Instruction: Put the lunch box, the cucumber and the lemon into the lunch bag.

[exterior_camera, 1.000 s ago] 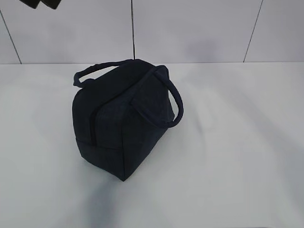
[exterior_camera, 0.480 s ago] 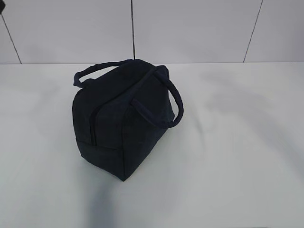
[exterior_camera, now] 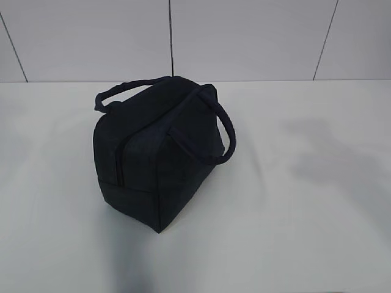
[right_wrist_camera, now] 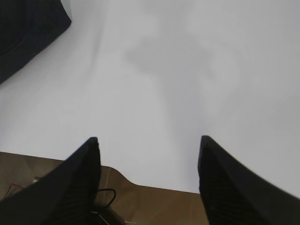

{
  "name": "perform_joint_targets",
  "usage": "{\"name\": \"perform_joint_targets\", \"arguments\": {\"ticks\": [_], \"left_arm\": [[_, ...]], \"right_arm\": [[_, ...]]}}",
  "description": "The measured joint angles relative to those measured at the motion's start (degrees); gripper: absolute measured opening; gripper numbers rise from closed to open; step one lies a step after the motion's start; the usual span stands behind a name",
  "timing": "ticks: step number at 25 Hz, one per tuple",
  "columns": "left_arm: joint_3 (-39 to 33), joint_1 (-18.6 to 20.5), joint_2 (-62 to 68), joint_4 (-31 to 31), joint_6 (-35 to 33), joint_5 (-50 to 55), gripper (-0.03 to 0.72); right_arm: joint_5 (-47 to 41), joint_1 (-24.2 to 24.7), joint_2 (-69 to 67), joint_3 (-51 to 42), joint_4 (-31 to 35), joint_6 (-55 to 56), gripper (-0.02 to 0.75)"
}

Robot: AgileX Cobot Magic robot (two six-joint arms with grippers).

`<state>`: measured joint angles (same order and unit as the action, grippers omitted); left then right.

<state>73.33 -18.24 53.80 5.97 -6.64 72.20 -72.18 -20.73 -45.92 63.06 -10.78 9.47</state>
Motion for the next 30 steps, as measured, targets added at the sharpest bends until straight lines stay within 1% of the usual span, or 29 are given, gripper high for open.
{"name": "perform_joint_targets", "arguments": {"ticks": [6, 17, 20, 25, 28, 30], "left_arm": [[-7.38, 0.0, -12.7, 0.0, 0.0, 0.09, 0.341], [-21.48, 0.0, -32.53, -0.28, 0.0, 0.22, 0.337], [-26.14, 0.0, -37.55, -0.51, 0.0, 0.14, 0.321], [-35.12, 0.0, -44.62, -0.66, 0.0, 0.35, 0.293], [-39.75, 0.0, -48.94, 0.18, 0.0, 0.25, 0.288], [-40.65, 0.0, -51.75, 0.69, 0.0, -0.7, 0.288]], "right_arm": [[-0.12, 0.0, 10.85, -4.61, -0.12, 0.0, 0.488], [-0.31, 0.0, 28.13, -16.5, 0.21, 0.0, 0.488], [0.03, 0.0, 32.21, -19.95, 1.25, 0.0, 0.488], [0.29, 0.0, 37.5, -26.07, 6.0, 0.12, 0.488], [0.5, 0.0, 39.83, -29.52, 6.21, 0.12, 0.488], [0.63, 0.0, 41.06, -31.79, 5.94, 0.22, 0.488]]}}
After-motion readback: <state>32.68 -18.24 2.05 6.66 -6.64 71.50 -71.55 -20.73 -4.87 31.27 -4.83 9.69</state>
